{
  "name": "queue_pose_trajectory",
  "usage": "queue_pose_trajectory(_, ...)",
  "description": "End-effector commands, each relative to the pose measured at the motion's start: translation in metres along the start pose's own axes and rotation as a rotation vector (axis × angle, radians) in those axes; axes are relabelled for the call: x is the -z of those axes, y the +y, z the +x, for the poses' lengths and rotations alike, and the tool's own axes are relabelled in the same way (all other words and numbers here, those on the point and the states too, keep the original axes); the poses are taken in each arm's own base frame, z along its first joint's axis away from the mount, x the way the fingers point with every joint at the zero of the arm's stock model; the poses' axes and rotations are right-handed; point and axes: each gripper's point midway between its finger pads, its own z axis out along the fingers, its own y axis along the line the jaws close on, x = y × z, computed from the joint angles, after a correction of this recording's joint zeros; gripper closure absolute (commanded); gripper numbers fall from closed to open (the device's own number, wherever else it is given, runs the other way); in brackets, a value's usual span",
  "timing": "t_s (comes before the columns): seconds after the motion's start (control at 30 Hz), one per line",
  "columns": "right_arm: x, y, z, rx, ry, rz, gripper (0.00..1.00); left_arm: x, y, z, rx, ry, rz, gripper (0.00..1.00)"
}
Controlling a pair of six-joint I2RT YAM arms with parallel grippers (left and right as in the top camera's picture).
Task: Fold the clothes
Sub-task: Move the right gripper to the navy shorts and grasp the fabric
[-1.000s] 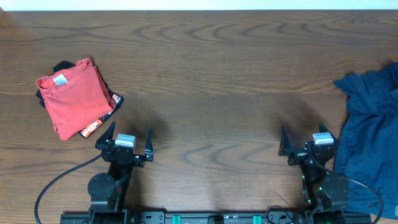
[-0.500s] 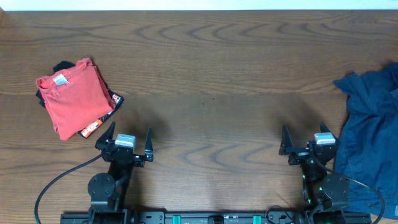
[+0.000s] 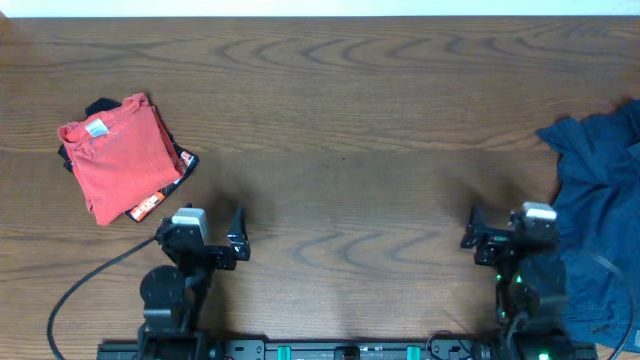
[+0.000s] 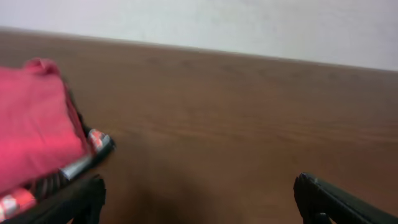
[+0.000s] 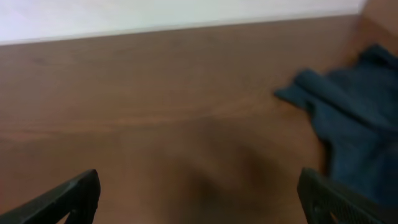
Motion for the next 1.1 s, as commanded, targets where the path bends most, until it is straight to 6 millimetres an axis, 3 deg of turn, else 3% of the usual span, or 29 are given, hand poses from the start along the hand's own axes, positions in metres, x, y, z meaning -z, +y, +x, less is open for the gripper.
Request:
queue_pose_trajectory(0.0, 0.0, -0.019, -0.012, -0.068, 0.085, 0.129, 0.01, 0.01, -0.011, -0.033, 0.056, 0.02, 0.024, 0.02)
queue_pose_trajectory(0.2, -0.021, -0.043, -0.017, -0.042, 0.36, 0.268, 0.01, 0.014, -0.012, -0.034, 0.103, 0.304, -0.03, 0.02)
queue_pose_trajectory(0.33, -0.048, -0.032, -0.025, -0.083, 0.382, 0.204, 0.01, 0.013, -0.01, -0.023, 0.134, 0.485, -0.065, 0.02)
queue_pose_trajectory(0.43, -0.064, -0.045, -0.022, -0.073, 0.384, 0.268, 0.04, 0.007, -0.008, -0.017, 0.145, 0.55, -0.077, 0.02)
queue_pose_trajectory(0.63, -0.075, -0.108, 0.018, -0.074, 0.517, 0.545, 0.11, 0.001, -0.006, -0.008, 0.153, 0.599, -0.087, 0.02)
queue_pose_trajectory(0.77, -0.074, -0.142, 0.047, -0.187, 0.584, 0.694, 0.12, 0.0, -0.006, -0.008, 0.153, 0.6, -0.087, 0.02)
queue_pose_trajectory(0.87, -0.082, -0.157, 0.059, -0.224, 0.598, 0.721, 0.12, 0.001, -0.006, -0.007, 0.153, 0.6, -0.087, 0.02)
queue_pose_trajectory(1.07, -0.101, -0.16, 0.089, -0.273, 0.659, 0.682, 0.18, 0.001, -0.006, -0.007, 0.153, 0.6, -0.087, 0.02)
